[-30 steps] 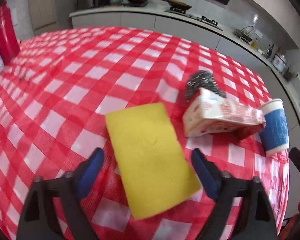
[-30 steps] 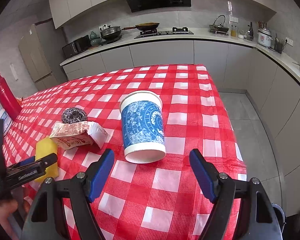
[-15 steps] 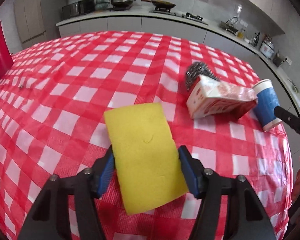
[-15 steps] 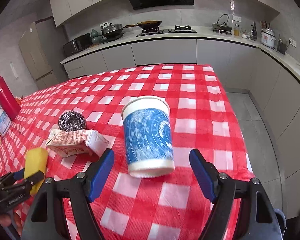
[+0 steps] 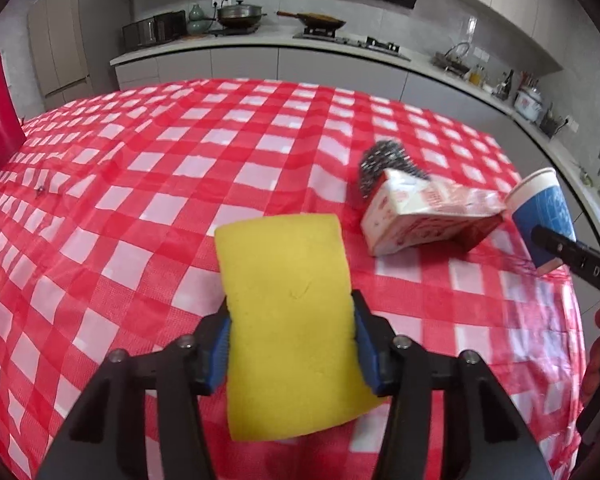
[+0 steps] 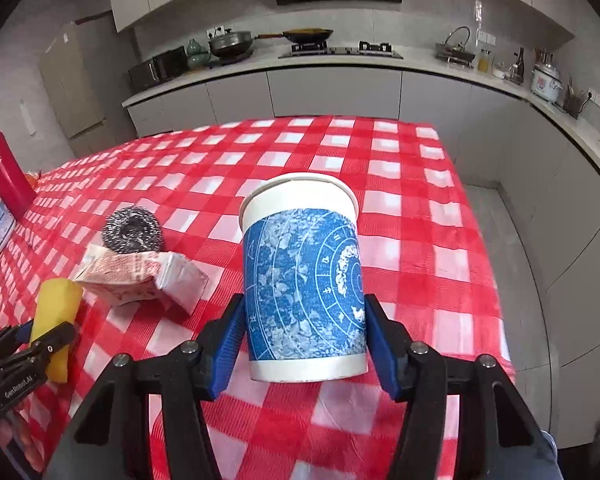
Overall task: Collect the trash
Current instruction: 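Carry the sponge in the left tool and the cup in the right tool over the bin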
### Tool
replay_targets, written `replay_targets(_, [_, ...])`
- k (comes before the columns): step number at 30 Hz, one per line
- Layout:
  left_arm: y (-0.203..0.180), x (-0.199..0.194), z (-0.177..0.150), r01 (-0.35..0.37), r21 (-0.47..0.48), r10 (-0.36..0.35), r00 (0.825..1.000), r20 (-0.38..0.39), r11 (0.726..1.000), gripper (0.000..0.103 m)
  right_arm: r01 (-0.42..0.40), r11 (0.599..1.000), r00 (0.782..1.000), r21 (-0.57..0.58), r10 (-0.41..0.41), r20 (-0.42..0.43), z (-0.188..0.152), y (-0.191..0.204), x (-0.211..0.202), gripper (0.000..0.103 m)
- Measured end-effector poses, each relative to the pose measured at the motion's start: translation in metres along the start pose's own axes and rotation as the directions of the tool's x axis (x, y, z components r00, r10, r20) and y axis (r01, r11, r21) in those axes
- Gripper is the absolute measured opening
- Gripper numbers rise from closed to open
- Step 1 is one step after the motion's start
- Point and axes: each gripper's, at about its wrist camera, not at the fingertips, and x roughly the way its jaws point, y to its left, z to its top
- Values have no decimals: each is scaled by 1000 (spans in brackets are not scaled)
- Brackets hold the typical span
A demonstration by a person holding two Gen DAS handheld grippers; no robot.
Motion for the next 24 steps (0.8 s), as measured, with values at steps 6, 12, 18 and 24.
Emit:
replay_targets(6, [-21,-18,-5,18,22,-18,999,30,1000,53,-15,1000,1000,3,15,23,-9,-7,-28,60])
replay_targets(12, [-45,-32,-12,33,34,-34,998,50,999,53,-21,1000,999,15,20,43,-25,-25,-58,60])
replay_targets(18, [-71,-48,-26,41,44,-44,996,74,998,53,-2,1000,999,23,1,50,-46,-50,-84,60])
replay_targets(24, [-100,-61,-46,48,42,-51,995,84,998,53,24,999,998,24,-25,56,-66,-79,-110,60])
